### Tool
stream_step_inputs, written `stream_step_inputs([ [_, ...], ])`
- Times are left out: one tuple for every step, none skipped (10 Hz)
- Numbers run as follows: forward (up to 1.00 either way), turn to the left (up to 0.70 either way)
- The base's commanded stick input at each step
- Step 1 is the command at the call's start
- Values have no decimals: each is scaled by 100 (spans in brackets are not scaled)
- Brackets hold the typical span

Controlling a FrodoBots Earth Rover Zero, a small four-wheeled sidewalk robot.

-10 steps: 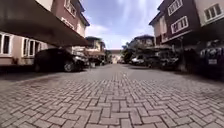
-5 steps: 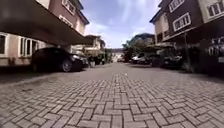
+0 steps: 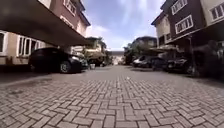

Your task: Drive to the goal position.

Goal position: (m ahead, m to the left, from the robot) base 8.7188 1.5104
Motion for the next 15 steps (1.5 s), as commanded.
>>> stream_step_inputs([
  [69,3],
  [69,3],
  [69,3],
  [69,3],
  [69,3],
  [69,3],
  [69,3],
  [69,3],
  [69,3],
  [69,3],
  [69,3],
  [69,3],
  [69,3],
  [69,3],
  [69,3],
])
